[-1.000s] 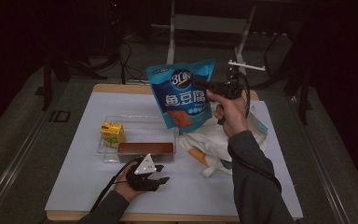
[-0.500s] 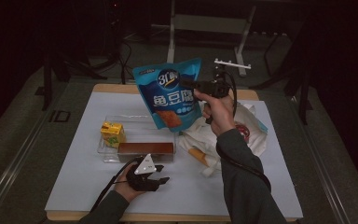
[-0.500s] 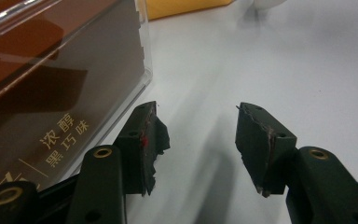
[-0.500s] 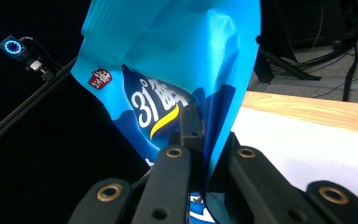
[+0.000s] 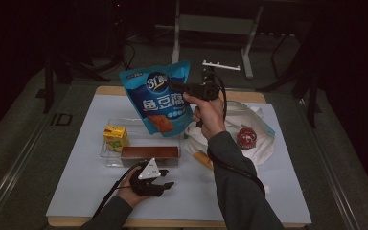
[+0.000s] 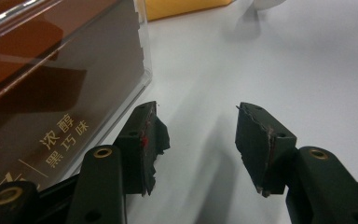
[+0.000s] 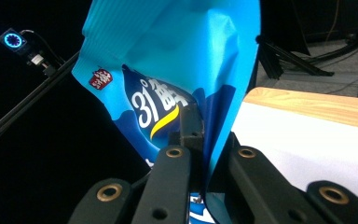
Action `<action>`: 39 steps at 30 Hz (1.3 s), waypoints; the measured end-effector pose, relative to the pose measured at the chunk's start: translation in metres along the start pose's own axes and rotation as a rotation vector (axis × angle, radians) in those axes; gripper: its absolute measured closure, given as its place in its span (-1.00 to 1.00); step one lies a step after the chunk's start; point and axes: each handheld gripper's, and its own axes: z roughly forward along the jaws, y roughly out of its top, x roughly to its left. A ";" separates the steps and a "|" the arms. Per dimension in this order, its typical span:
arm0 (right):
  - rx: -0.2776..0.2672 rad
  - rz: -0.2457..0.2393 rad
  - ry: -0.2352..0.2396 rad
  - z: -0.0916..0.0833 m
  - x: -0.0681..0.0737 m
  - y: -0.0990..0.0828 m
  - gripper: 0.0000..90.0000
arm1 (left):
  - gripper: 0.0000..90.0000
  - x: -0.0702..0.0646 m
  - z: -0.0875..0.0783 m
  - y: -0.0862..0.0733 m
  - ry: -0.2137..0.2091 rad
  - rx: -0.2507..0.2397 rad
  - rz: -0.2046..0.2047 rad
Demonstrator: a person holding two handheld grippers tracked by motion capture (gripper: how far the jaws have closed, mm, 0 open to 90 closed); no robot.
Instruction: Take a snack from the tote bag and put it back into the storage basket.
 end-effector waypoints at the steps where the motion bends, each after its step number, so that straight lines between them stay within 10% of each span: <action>1: -0.002 0.000 0.004 0.003 0.001 -0.001 0.99 | 0.09 0.000 0.000 0.000 0.000 0.001 0.001; 39: 0.034 0.066 -0.025 0.063 -0.005 -0.026 0.98 | 0.07 0.001 -0.001 -0.001 -0.008 -0.011 -0.005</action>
